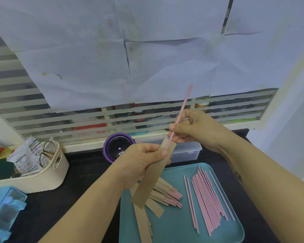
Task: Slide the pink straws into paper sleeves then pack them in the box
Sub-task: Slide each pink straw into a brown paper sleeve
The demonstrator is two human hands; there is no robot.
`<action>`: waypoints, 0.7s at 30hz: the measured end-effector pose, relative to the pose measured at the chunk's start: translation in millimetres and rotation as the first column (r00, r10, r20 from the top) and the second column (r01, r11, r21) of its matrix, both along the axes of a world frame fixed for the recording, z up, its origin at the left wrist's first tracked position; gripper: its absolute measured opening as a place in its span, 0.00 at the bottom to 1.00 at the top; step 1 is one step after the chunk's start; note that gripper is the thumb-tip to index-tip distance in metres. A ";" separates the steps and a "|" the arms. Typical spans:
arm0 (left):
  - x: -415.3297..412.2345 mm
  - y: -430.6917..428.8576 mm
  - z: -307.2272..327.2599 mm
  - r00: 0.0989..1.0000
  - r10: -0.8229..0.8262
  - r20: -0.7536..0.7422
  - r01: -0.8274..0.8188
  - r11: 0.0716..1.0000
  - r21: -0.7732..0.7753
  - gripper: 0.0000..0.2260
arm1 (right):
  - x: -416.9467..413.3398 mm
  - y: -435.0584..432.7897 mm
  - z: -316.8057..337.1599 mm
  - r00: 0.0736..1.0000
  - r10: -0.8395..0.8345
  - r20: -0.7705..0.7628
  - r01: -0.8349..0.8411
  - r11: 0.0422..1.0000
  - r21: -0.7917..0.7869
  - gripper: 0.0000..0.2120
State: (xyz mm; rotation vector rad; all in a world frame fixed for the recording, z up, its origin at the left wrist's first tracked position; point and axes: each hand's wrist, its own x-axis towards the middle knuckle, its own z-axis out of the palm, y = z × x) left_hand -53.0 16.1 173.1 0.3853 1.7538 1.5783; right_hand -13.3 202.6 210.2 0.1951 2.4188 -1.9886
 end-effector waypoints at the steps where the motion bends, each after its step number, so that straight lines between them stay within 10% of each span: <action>1: 0.0 0.5 -0.6 1.000 0.003 0.014 -0.003 1.000 0.005 0.10 | -0.6 -1.0 -1.9 1.000 -0.014 0.013 0.014 1.000 0.003 0.06; 9: 4.1 7.7 -1.2 0.999 0.053 0.007 -0.053 0.998 0.012 0.06 | -1.8 -21.9 -25.4 0.981 -0.195 -0.014 0.195 0.980 0.029 0.10; 14: 3.3 4.4 -3.6 0.995 0.011 -0.103 -0.022 0.994 -0.105 0.04 | -6.0 -6.0 -16.1 0.940 -0.335 -0.063 0.314 0.922 -0.228 0.17; 21: 4.5 8.3 -6.3 0.992 0.014 -0.127 -0.028 0.994 -0.109 0.04 | -6.0 3.5 -13.7 0.940 -0.281 -0.194 0.267 0.959 -0.097 0.25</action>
